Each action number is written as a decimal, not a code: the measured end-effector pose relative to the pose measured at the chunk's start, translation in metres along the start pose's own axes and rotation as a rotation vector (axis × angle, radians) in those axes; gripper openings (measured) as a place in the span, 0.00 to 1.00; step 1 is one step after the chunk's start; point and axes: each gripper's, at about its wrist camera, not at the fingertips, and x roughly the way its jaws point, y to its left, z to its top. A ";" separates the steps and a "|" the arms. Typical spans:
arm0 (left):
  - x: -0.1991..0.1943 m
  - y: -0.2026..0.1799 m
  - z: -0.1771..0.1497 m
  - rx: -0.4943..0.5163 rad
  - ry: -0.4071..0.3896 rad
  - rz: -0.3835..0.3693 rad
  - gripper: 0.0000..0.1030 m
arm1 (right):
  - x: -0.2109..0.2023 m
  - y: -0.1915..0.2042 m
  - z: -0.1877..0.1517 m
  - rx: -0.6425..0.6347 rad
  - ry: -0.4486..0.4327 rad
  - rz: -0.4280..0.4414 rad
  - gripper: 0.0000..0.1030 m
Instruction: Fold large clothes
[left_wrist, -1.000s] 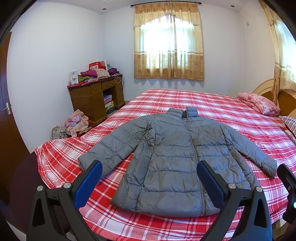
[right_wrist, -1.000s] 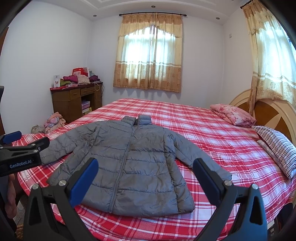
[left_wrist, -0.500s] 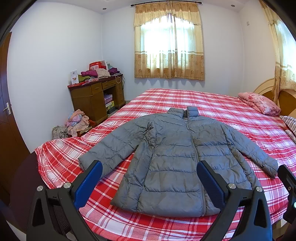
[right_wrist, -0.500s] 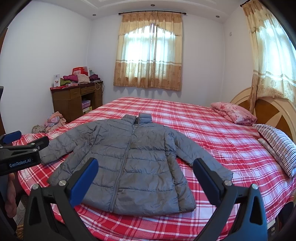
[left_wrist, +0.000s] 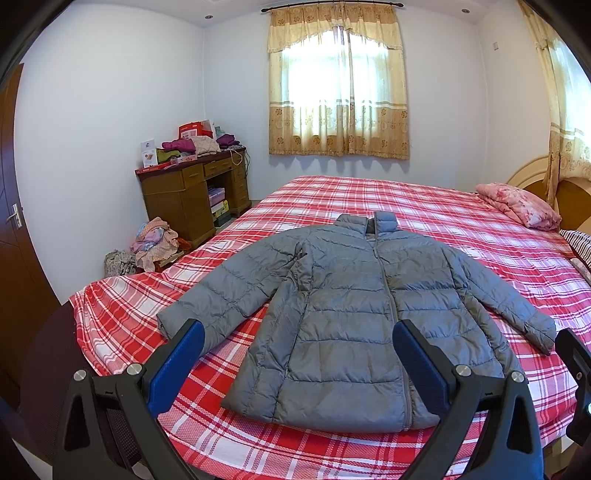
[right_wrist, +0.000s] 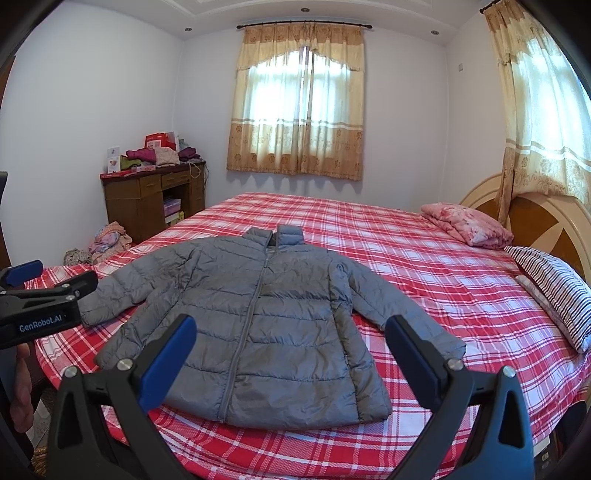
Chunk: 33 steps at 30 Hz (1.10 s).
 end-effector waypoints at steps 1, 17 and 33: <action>0.000 0.000 0.000 0.000 0.000 0.000 0.99 | 0.000 0.000 0.000 0.000 0.000 0.000 1.00; 0.002 0.003 -0.003 -0.001 0.005 0.001 0.99 | 0.001 0.001 -0.002 -0.001 0.003 0.002 1.00; 0.011 0.000 -0.006 0.010 0.027 -0.002 0.99 | 0.005 0.002 -0.004 0.003 0.018 0.014 1.00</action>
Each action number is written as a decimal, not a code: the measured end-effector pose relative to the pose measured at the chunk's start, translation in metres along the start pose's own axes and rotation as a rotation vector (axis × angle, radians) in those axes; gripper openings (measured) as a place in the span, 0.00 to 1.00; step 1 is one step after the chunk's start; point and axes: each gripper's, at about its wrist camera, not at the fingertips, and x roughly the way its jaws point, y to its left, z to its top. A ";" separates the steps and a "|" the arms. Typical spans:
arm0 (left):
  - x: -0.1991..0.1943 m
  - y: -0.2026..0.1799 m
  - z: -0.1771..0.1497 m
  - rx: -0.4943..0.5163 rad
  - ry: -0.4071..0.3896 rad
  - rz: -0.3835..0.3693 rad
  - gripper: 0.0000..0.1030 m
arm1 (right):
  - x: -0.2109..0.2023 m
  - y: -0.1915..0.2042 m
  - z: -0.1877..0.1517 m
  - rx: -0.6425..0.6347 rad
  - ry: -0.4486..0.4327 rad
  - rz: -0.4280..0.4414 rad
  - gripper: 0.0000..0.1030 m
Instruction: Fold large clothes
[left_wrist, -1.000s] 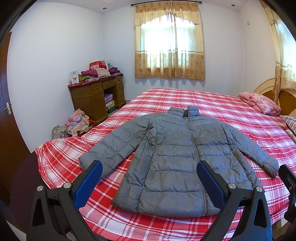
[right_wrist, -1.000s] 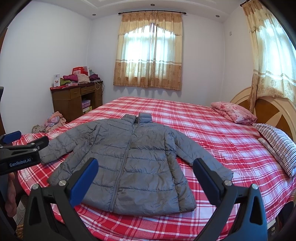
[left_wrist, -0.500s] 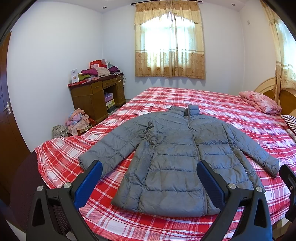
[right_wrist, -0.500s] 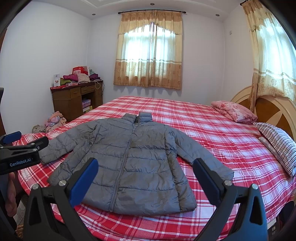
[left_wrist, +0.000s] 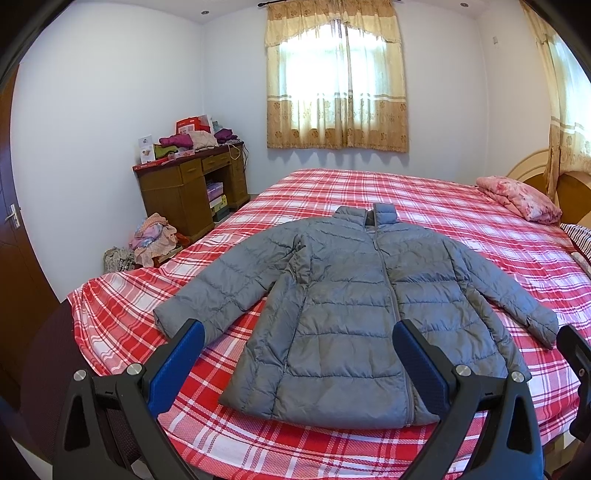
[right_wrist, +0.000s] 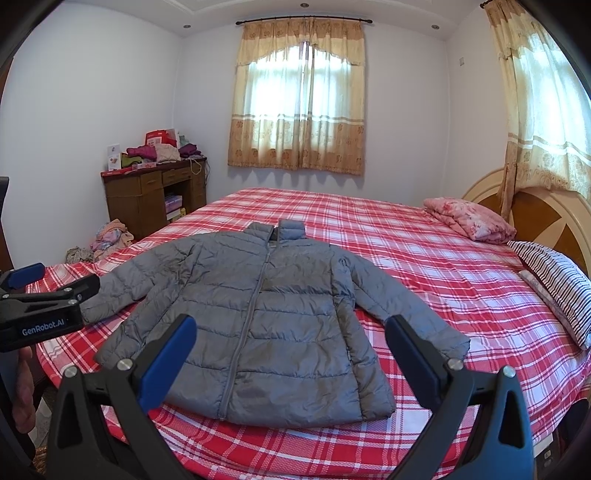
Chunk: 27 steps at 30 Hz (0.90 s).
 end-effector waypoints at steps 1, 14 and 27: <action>0.001 -0.001 0.000 0.001 0.001 0.000 0.99 | 0.001 0.000 0.000 0.000 0.001 0.001 1.00; 0.044 -0.010 0.002 0.064 0.006 0.015 0.99 | 0.061 -0.059 -0.010 0.100 0.090 -0.045 1.00; 0.205 -0.039 0.007 0.131 0.142 0.072 0.99 | 0.166 -0.239 -0.068 0.358 0.301 -0.363 1.00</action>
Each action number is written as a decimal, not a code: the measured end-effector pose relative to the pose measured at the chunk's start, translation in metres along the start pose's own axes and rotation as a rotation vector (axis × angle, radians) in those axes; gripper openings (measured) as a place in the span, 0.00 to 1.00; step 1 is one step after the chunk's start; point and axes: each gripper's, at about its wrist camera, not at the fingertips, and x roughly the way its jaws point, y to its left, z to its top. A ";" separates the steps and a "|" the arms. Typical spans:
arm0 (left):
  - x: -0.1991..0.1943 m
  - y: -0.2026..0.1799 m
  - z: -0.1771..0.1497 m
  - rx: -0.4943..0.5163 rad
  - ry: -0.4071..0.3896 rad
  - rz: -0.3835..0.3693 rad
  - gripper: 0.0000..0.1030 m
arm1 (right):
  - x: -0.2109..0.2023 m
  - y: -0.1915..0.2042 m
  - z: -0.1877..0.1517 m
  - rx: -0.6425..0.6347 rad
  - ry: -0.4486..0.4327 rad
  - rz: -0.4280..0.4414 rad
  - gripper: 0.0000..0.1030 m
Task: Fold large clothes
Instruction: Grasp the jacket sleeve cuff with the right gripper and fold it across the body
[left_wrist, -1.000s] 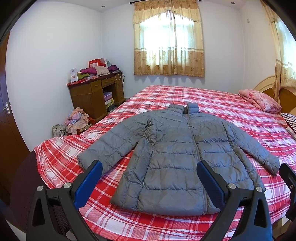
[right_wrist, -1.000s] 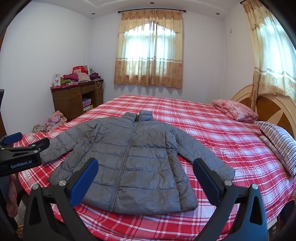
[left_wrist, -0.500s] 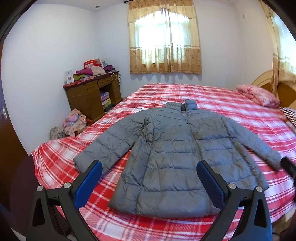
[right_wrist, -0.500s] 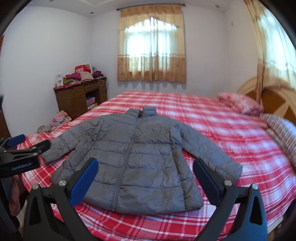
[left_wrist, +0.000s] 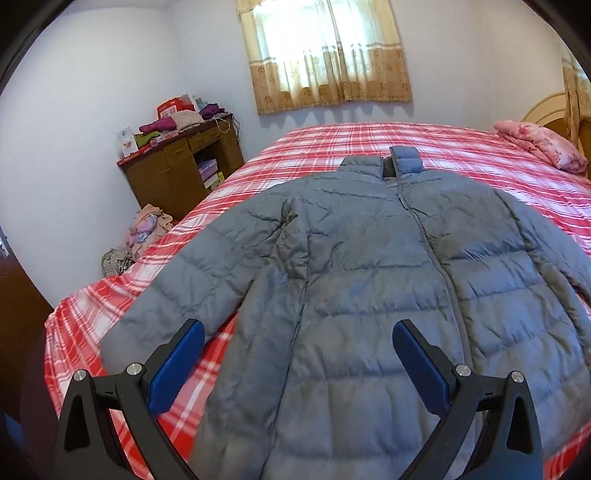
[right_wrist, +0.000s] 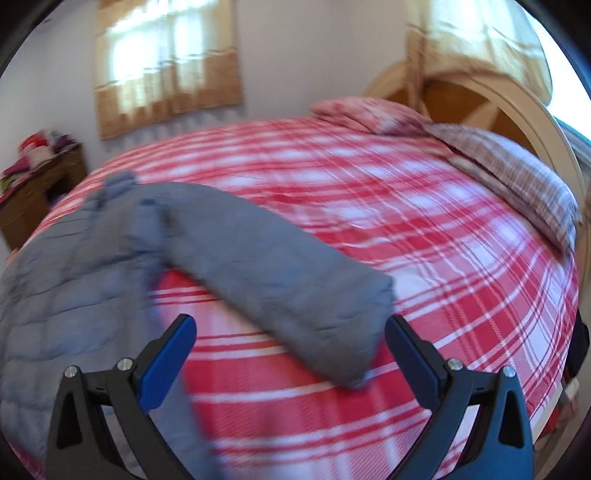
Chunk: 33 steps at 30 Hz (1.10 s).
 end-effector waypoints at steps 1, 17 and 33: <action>0.007 -0.003 0.001 0.004 0.004 0.006 0.99 | 0.006 -0.007 0.002 0.014 0.006 -0.013 1.00; 0.107 0.004 0.024 0.060 0.073 0.119 0.99 | 0.068 -0.065 0.023 0.091 0.107 -0.039 0.17; 0.132 0.058 0.058 -0.005 0.069 0.140 0.99 | 0.036 0.090 0.135 -0.215 -0.168 0.008 0.11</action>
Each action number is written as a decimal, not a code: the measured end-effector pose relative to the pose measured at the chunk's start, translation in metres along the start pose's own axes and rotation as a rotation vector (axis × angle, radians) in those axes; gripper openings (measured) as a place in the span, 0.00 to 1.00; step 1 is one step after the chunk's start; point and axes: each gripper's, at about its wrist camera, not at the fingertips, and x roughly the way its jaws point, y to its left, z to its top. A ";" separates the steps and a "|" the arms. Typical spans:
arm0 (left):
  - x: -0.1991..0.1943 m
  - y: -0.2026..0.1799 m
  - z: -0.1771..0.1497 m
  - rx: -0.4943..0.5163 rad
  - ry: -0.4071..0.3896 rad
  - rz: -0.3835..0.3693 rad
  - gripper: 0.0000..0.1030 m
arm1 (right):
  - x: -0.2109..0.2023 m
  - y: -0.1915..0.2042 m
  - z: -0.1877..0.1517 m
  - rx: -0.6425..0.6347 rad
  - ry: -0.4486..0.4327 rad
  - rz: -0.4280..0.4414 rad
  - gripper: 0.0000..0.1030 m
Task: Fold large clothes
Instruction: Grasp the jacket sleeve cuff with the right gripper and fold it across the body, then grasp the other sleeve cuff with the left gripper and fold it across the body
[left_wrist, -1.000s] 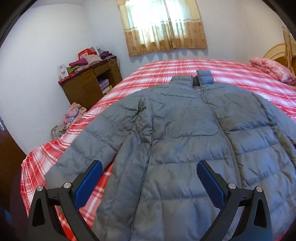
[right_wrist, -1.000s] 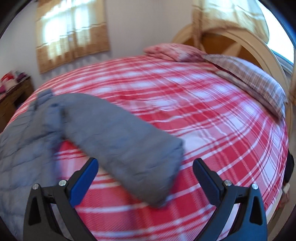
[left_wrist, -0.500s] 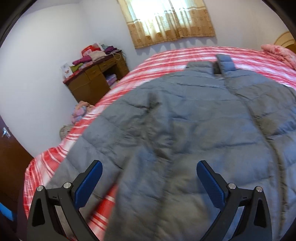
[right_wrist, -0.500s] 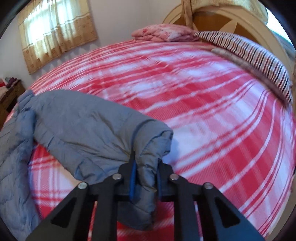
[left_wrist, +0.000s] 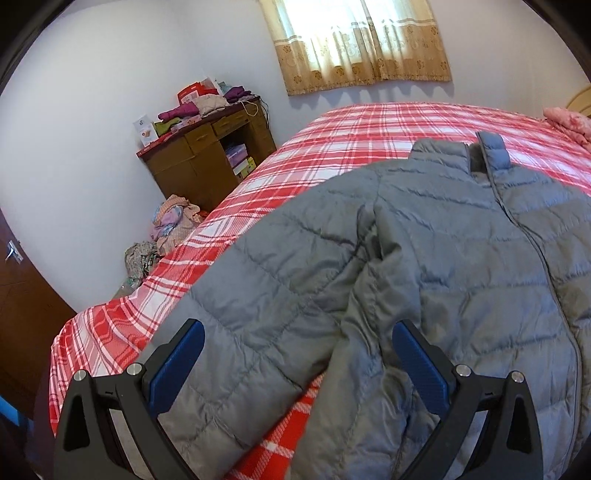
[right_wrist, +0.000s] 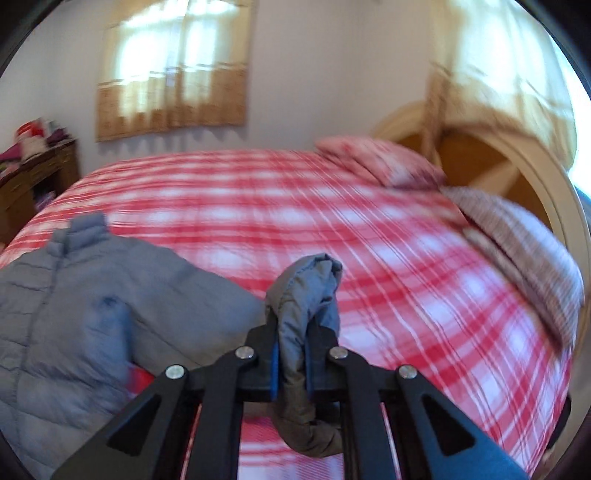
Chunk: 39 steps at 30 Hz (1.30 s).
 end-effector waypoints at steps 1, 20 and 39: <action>0.000 0.000 0.002 -0.002 -0.004 -0.002 0.99 | -0.001 0.017 0.005 -0.028 -0.011 0.017 0.11; 0.009 0.027 -0.008 -0.043 0.006 0.017 0.99 | 0.036 0.229 -0.043 -0.336 0.063 0.235 0.28; -0.067 -0.077 0.039 -0.013 -0.088 -0.144 0.99 | -0.027 0.089 -0.063 -0.154 -0.047 0.138 0.76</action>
